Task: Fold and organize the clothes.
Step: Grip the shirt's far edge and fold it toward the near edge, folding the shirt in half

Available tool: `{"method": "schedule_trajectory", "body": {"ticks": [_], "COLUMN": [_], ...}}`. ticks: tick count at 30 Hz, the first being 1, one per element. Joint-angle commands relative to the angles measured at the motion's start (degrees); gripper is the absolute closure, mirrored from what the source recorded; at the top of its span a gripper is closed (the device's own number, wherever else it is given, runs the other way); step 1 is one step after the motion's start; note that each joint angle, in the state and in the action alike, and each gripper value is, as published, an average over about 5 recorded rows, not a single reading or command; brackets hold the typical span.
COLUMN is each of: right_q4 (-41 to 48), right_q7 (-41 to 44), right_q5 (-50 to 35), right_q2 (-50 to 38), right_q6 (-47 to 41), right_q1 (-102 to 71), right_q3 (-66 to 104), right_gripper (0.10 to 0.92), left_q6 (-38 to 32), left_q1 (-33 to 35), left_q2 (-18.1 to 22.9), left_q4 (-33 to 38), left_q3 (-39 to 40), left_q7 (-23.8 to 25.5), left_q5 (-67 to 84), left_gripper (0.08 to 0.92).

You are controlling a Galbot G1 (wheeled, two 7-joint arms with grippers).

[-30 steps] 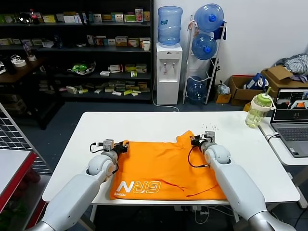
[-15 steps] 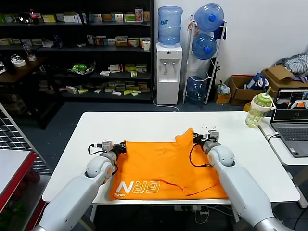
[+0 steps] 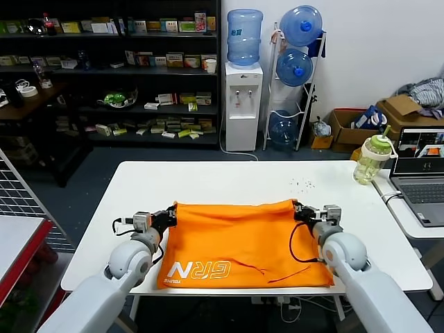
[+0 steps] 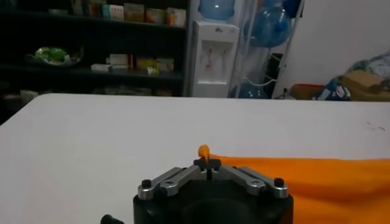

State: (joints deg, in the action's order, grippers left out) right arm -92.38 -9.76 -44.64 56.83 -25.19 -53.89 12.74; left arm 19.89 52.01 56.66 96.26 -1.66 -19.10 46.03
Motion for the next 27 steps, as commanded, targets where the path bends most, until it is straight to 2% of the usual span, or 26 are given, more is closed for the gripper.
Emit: {"method": "schedule_trajectory", "body": {"ticks": [1, 9, 17, 20, 27], "right_q4": [-19.6, -24.8, -26.1, -26.1, -26.6], "right_q7": [-4.6, -7.1, -7.2, -6.5, -6.5], "right_q5": [-3.1, -3.3, -3.2, -2.7, -2.1], "right_q2": [-5.3, -6.2, -5.9, -5.9, -6.0], "right_q6": [-2.0, -4.4, -6.0, -6.8, -6.1], "right_q1": [-16.9, -24.0, -28.4, -29.1, -29.9], "right_q3": [6.9, 10.1, 11.6, 12.3, 14.3], "right_gripper": [0.901, 0.901, 0.886, 0.824, 0.618], "left_q6": [-0.9, -2.9, -3.6, -3.5, -3.4], "left_q1": [13.6, 19.9, 22.5, 23.1, 24.2], "left_q2": [-2.8, -3.0, -2.6, -2.5, -2.3], "left_q4": [13.1, 14.1, 13.8, 13.9, 14.1], "left_q3": [-3.4, -3.8, -4.1, -4.3, -4.7], "left_q7": [-1.7, -1.7, -2.5, -3.0, -3.5], "left_q5": [-1.6, -5.7, -8.3, -8.8, -9.0], "left_gripper": [0.908, 0.908, 0.905, 0.864, 0.663]}}
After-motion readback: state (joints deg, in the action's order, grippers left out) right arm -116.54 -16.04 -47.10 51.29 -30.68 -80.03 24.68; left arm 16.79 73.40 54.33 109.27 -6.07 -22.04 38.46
